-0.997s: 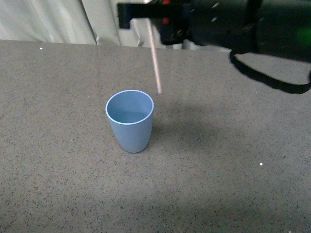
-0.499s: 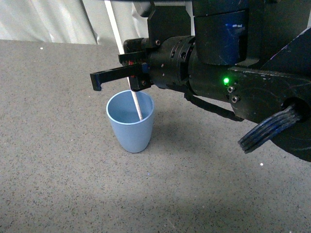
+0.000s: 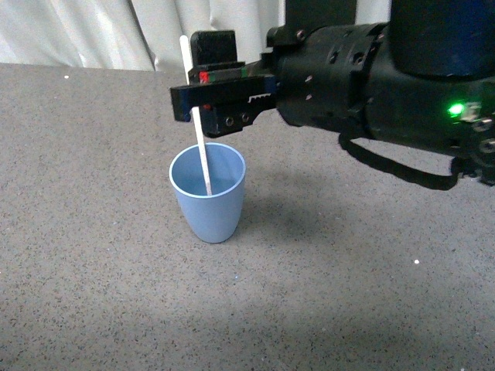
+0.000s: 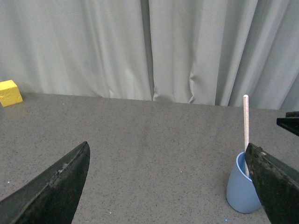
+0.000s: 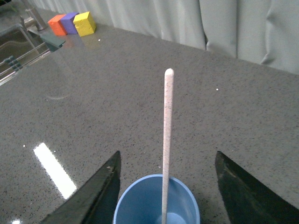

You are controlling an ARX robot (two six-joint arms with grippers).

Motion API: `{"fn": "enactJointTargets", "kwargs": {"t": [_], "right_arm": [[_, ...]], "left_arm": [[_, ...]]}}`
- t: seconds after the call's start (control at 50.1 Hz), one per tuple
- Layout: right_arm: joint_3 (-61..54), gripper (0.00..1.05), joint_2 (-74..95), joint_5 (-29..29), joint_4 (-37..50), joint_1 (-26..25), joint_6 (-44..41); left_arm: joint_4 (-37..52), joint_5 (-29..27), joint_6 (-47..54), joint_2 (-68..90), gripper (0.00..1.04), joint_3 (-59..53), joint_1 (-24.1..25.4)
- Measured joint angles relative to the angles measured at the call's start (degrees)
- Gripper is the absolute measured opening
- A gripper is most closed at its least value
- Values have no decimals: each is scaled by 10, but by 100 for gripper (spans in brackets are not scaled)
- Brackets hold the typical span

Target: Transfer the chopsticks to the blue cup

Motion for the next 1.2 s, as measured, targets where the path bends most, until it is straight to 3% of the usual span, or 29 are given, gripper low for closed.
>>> {"fn": "enactJointTargets", "kwargs": {"t": [0.08,0.179,0.299,0.439,0.538,0.618,0.818,0.897,1.077,1.197], "right_arm": [[-26,77,-41,41,-7,-17,10],[-71,97,-109,134,-45,-63,16],[-134,95,-192,198,-87,-128,10],[-190,95,-305,230,-153,-194,-2],[-230,95,-384,230,-151,-220,-31],[-306,78,-463,200,-39,-243,-60],[-371,50,-603,185,-69,-263,-75],[-386,34,-635,140,-84,-296,-78],[-412,2,-690,137,-118,-311,-79],[-421,1,-721,136,-138,-311,-81]], "left_arm": [[0,0,0,0,98,0,0],[0,0,0,0,98,0,0],[0,0,0,0,98,0,0],[0,0,0,0,98,0,0],[0,0,0,0,98,0,0],[0,0,0,0,98,0,0],[0,0,0,0,98,0,0],[0,0,0,0,98,0,0],[0,0,0,0,98,0,0],[0,0,0,0,98,0,0]]}}
